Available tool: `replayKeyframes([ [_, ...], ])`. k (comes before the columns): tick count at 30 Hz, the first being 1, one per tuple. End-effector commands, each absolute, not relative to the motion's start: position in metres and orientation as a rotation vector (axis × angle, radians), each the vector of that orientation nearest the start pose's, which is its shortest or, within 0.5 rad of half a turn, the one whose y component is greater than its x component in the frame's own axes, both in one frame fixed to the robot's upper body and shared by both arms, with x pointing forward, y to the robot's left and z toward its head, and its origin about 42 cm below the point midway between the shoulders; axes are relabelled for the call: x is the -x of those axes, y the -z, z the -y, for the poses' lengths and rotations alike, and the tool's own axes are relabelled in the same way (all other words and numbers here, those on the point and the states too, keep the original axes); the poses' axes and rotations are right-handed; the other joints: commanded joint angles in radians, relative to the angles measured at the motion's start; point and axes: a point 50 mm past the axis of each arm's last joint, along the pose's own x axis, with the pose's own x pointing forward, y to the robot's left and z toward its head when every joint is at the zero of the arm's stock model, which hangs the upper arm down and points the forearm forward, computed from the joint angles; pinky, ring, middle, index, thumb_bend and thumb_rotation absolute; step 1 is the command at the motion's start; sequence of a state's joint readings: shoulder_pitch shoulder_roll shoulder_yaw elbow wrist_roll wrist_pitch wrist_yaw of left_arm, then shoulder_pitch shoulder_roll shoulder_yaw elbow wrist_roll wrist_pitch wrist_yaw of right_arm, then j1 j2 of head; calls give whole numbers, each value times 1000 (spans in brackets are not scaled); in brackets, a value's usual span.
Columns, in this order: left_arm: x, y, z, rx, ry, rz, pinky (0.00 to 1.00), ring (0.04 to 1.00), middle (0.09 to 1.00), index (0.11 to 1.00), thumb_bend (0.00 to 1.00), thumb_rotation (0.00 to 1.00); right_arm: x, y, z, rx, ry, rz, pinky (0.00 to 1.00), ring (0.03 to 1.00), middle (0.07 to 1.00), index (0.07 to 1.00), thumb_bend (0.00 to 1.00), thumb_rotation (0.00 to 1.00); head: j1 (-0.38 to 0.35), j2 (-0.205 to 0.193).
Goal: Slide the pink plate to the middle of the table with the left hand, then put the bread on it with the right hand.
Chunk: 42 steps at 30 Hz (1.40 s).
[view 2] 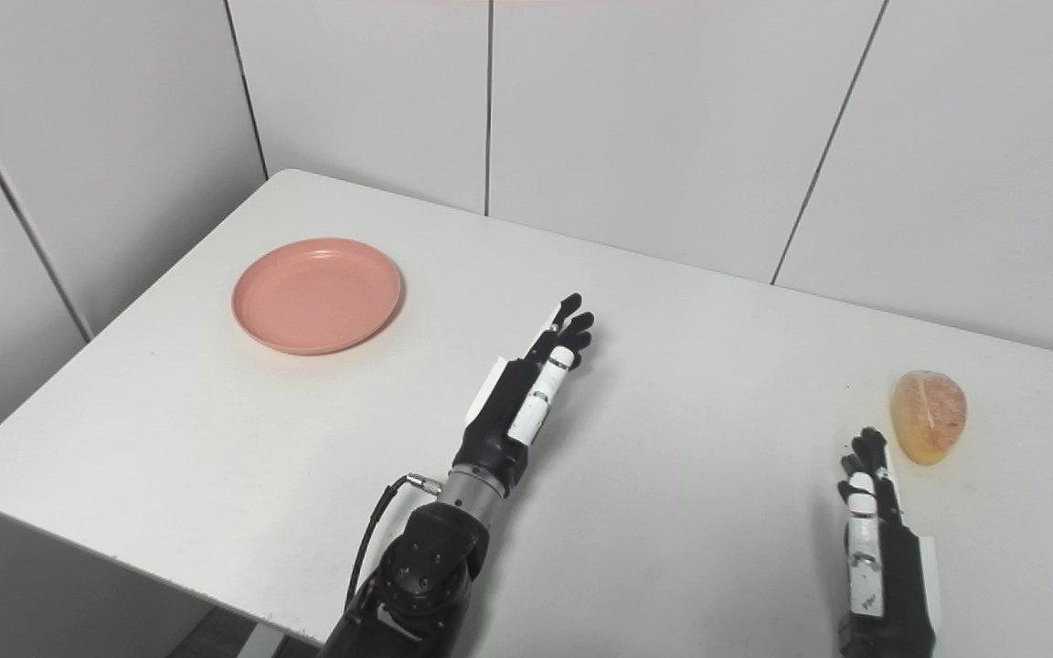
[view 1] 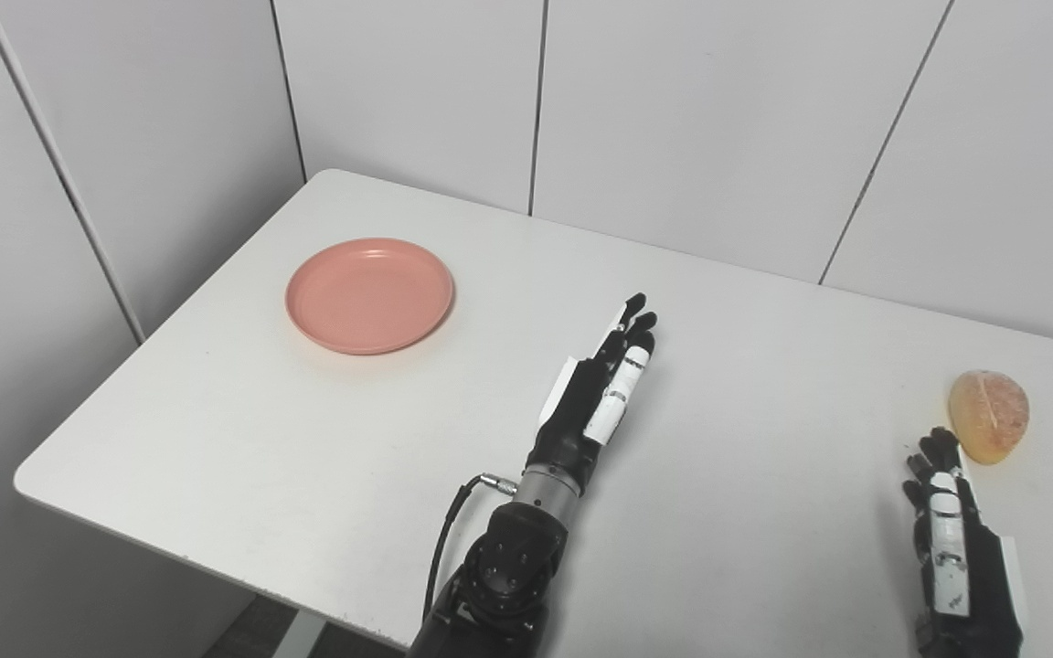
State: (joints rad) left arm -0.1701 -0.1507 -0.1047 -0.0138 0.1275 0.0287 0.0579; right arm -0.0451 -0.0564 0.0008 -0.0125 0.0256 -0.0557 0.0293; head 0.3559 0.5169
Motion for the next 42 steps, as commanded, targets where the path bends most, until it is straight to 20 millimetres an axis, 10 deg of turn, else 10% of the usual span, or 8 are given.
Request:
replayKeyframes([
  [1, -342, -191, -120, 45, 112, 264, 978, 955, 968, 959, 391, 1000, -297, -109, 225, 27, -38, 117, 989, 967, 967, 961, 104, 1000, 1, 3],
  [18, -388, -280, -184, -36, 14, 449, 930, 943, 945, 942, 414, 1000, -298, -110, 225, 36, -48, 120, 987, 966, 967, 960, 105, 1000, 14, 10],
  [42, -409, -319, -314, -64, -189, 417, 866, 888, 897, 884, 393, 1000, -297, -111, 227, 31, -50, 116, 1000, 976, 974, 968, 108, 1000, 26, 17],
])
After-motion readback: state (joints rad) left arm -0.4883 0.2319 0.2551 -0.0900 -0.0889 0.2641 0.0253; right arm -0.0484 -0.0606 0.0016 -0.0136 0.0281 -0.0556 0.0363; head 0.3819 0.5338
